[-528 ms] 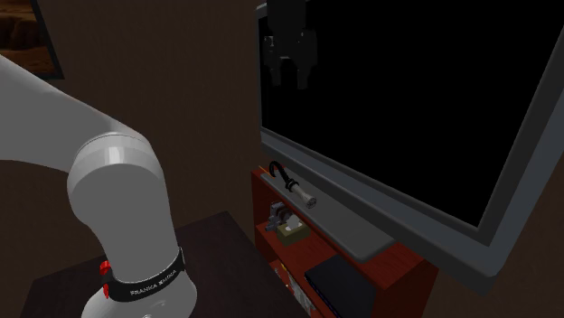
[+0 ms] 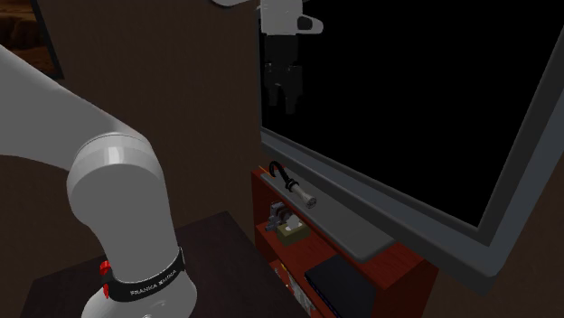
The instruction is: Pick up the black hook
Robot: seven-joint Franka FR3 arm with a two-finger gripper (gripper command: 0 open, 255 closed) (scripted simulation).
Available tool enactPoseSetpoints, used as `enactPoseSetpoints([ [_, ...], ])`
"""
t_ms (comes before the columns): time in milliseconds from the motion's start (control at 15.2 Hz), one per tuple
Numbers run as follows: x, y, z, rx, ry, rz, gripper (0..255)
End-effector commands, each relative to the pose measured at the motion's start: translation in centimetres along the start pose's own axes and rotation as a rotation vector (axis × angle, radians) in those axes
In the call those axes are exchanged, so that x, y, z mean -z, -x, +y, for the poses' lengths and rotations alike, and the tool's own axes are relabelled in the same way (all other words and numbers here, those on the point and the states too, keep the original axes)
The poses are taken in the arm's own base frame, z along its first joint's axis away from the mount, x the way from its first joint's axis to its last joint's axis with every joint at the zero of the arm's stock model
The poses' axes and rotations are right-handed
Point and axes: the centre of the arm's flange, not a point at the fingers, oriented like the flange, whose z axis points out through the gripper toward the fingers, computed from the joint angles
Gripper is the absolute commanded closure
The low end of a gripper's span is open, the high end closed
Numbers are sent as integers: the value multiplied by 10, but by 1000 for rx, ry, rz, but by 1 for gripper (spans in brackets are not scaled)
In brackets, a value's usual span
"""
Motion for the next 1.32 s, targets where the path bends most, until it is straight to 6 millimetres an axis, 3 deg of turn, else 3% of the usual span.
enactPoseSetpoints([
  [0,-23,-6,-15,-60,-12,-10,0],
  [1254,-215,-83,-142,-586,-117,-117,0],
])
